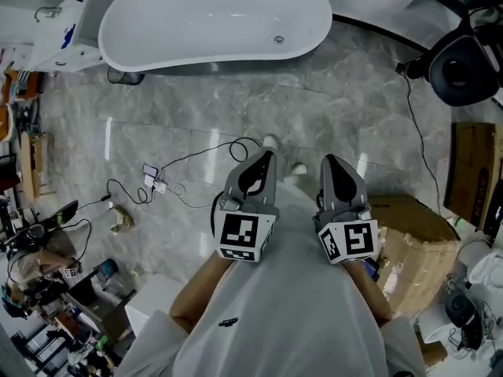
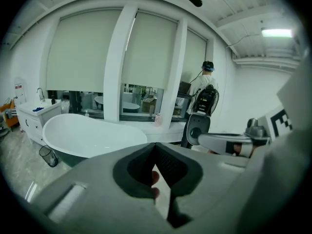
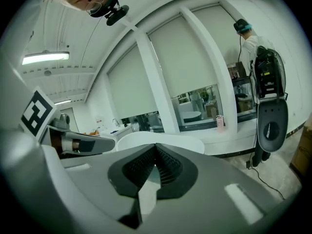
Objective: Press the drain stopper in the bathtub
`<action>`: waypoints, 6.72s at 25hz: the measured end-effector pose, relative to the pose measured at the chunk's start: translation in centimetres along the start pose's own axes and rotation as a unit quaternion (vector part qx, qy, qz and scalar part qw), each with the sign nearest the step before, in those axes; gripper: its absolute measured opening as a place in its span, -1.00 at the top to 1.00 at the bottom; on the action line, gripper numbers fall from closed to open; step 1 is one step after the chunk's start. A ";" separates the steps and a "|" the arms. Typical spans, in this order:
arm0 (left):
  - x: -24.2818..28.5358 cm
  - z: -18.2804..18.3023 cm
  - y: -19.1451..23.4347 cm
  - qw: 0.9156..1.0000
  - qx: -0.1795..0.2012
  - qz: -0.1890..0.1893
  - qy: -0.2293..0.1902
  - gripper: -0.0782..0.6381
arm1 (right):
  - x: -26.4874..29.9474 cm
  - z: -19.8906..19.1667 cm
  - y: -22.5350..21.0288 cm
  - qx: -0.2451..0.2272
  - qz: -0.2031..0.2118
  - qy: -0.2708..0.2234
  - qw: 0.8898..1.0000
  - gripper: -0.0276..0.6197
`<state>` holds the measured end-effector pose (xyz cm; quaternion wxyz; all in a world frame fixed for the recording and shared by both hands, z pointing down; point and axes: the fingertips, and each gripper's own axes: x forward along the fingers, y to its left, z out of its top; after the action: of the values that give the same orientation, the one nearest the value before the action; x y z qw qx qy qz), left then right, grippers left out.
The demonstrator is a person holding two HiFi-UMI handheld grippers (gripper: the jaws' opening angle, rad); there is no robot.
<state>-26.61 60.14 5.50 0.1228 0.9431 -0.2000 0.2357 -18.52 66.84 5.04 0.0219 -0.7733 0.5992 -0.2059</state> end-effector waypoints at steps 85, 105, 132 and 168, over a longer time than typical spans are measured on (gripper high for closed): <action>69.9 -9.6 46.3 0.921 -0.323 0.170 0.137 0.78 | 89.3 -23.7 -26.3 -0.222 0.220 0.350 0.883 0.91; 79.1 -20.5 45.8 0.917 -0.340 0.126 0.167 0.79 | 93.7 -40.0 -33.7 -0.261 0.223 0.419 0.840 0.91; 86.7 -30.1 50.1 0.908 -0.343 0.123 0.208 0.79 | 98.0 -53.0 -40.3 -0.215 0.158 0.522 0.810 0.92; 86.9 -30.9 50.1 0.912 -0.310 0.105 0.246 0.79 | 97.7 -52.3 -39.1 -0.175 0.115 0.550 0.808 0.91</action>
<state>9.70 -2.10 81.81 0.4286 0.7434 -0.3244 0.3980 18.60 -2.48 92.41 -0.4240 -0.4466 0.6213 -0.4845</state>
